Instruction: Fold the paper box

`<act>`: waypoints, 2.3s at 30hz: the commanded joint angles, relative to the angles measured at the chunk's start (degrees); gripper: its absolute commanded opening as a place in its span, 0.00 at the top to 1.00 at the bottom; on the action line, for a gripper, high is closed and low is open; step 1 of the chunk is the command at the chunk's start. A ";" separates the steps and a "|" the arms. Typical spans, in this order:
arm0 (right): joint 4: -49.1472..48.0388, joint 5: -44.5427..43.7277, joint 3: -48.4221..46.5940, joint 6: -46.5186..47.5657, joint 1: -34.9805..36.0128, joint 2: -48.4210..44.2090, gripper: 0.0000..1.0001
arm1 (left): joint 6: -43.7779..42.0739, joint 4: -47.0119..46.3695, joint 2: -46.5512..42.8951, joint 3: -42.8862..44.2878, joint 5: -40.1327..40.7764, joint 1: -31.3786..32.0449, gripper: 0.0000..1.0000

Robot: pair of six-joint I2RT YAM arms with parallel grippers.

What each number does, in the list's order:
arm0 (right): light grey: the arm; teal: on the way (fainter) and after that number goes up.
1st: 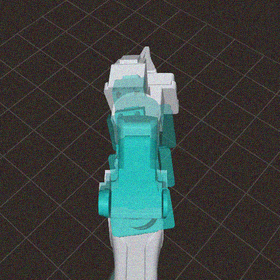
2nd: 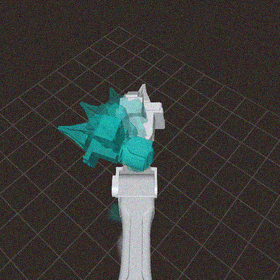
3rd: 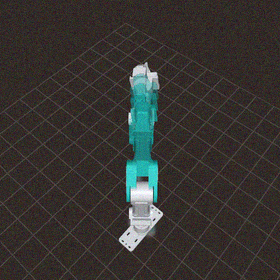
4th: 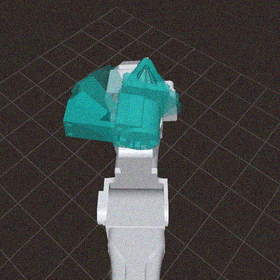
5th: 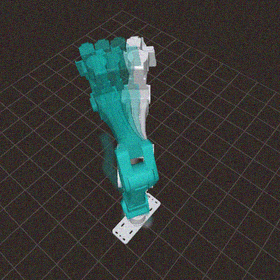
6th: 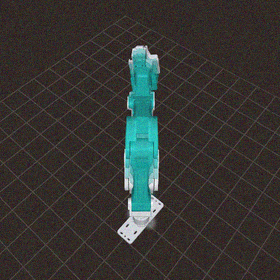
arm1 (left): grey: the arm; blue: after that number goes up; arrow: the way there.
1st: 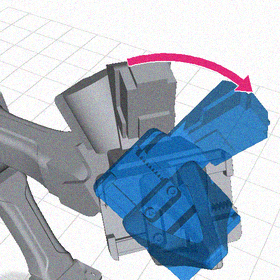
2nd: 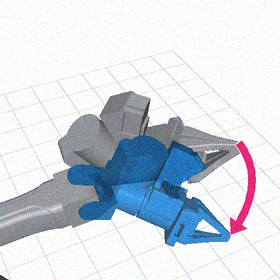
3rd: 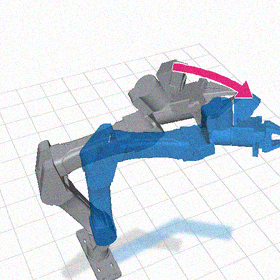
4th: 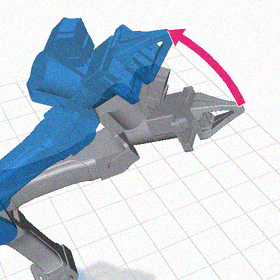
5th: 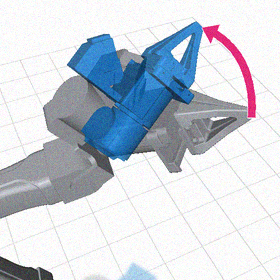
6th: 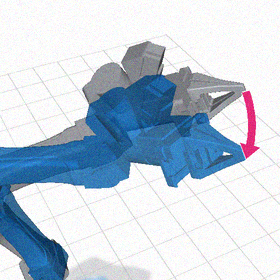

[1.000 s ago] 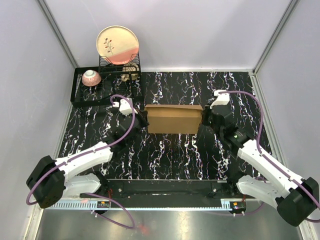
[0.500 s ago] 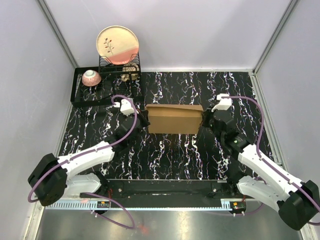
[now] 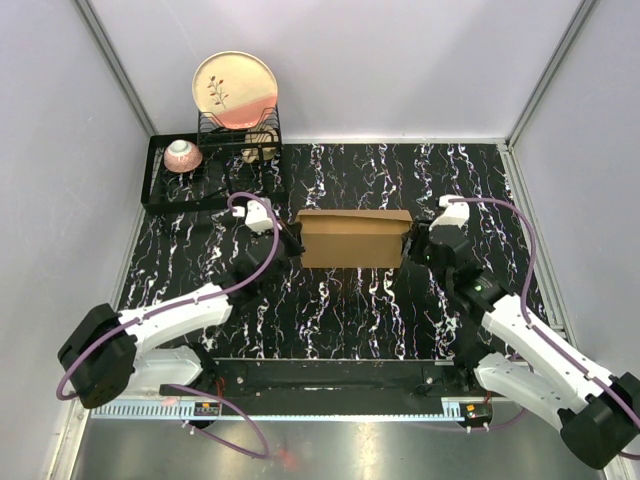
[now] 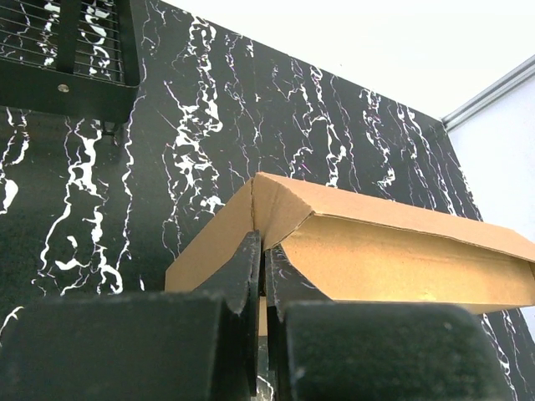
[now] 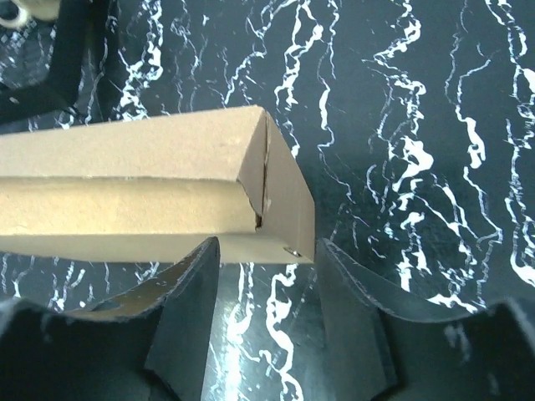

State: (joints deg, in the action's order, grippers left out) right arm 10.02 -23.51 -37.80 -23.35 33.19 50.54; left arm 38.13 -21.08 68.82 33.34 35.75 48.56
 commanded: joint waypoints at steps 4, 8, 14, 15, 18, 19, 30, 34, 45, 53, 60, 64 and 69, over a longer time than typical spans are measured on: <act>10.54 -2.25 -9.20 1.20 0.21 -3.78 0.37 | 0.37 25.91 4.75 -5.22 -7.97 2.25 1.00; 11.25 -1.90 -12.11 2.00 0.30 -4.93 0.36 | 0.54 26.44 3.70 -5.31 -7.36 2.25 0.90; 9.06 -0.31 -16.51 3.40 0.21 -3.09 0.37 | 0.02 27.93 0.01 -5.31 -6.57 2.25 0.71; 8.70 -0.05 -16.86 3.58 0.21 -2.65 0.37 | 0.02 28.11 -0.61 -5.31 -6.39 2.25 0.68; 7.39 0.39 -17.66 3.75 0.30 -0.98 0.37 | -0.51 28.90 -2.89 -5.22 -5.78 2.33 0.67; 7.12 0.57 -17.66 3.75 0.21 -0.45 0.37 | -0.69 29.16 -3.86 -5.22 -5.69 2.33 0.66; 2.55 6.36 -16.87 2.18 0.21 2.37 0.42 | -2.18 28.82 -3.96 -3.37 -4.99 2.33 0.73; 2.89 7.69 -17.74 2.52 0.30 4.73 0.41 | -2.27 27.76 -0.45 -2.23 -5.07 2.33 0.78; 2.02 9.97 -18.98 4.55 0.30 6.49 0.39 | -2.89 28.81 3.08 1.99 -4.81 2.33 0.71; 0.88 13.48 -18.97 4.46 0.30 7.72 0.39 | -2.97 29.69 0.79 1.90 -4.46 2.25 0.65; 0.52 16.39 -18.53 4.55 0.30 8.69 0.38 | -3.50 30.57 -1.05 2.43 -3.93 2.25 0.61; 0.53 16.74 -18.01 4.55 0.29 9.04 0.37 | -3.85 31.45 -0.97 3.30 -3.67 2.25 0.60; 0.44 16.56 -17.92 4.98 0.30 11.15 0.37 | -3.85 31.54 -1.76 3.57 -3.67 2.33 0.59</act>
State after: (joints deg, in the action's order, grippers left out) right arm 12.97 -7.81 -54.59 -19.51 33.28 60.05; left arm 37.39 -4.67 65.41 39.00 34.96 50.35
